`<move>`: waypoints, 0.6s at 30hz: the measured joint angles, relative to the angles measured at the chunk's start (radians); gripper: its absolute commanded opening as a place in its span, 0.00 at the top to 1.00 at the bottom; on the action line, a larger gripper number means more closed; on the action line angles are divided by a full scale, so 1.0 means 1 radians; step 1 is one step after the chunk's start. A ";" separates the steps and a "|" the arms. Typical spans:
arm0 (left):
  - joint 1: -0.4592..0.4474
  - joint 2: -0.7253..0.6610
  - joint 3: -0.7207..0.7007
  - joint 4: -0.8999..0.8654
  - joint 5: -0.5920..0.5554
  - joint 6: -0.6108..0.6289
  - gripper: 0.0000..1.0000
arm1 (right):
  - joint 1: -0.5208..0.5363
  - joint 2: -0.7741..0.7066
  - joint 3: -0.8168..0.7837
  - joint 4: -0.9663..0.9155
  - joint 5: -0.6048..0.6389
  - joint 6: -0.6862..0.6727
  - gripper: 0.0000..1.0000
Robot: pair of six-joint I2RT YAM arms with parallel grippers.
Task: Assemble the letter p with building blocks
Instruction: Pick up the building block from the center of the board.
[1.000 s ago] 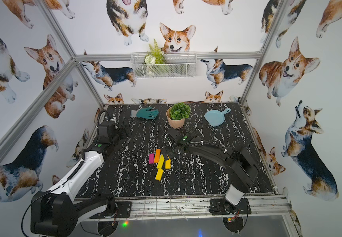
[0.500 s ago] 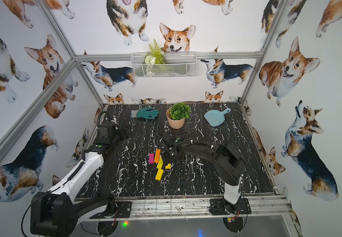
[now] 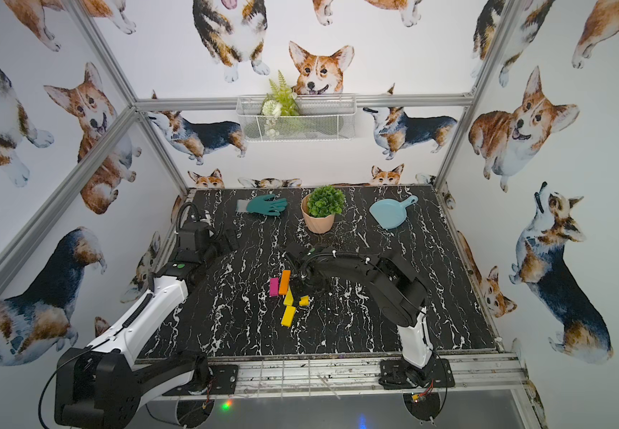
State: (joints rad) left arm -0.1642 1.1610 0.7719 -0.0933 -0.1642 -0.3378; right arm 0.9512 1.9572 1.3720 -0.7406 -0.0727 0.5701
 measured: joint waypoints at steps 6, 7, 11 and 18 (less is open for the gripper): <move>0.000 -0.003 -0.006 0.005 -0.003 -0.003 0.00 | 0.017 0.041 0.052 -0.030 0.040 -0.008 0.34; 0.000 -0.003 -0.006 0.005 -0.003 -0.003 0.00 | 0.018 0.050 0.061 -0.038 0.046 -0.008 0.36; 0.000 -0.007 -0.011 0.007 -0.005 -0.003 0.00 | 0.023 0.077 0.095 -0.068 0.072 -0.008 0.43; 0.000 -0.017 -0.013 0.007 -0.011 -0.003 0.00 | 0.031 0.097 0.106 -0.098 0.100 -0.009 0.65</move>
State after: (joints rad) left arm -0.1638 1.1442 0.7589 -0.0864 -0.1753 -0.3405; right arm 0.9817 2.0544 1.4776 -0.8387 0.0273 0.5613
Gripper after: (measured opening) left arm 0.999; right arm 0.434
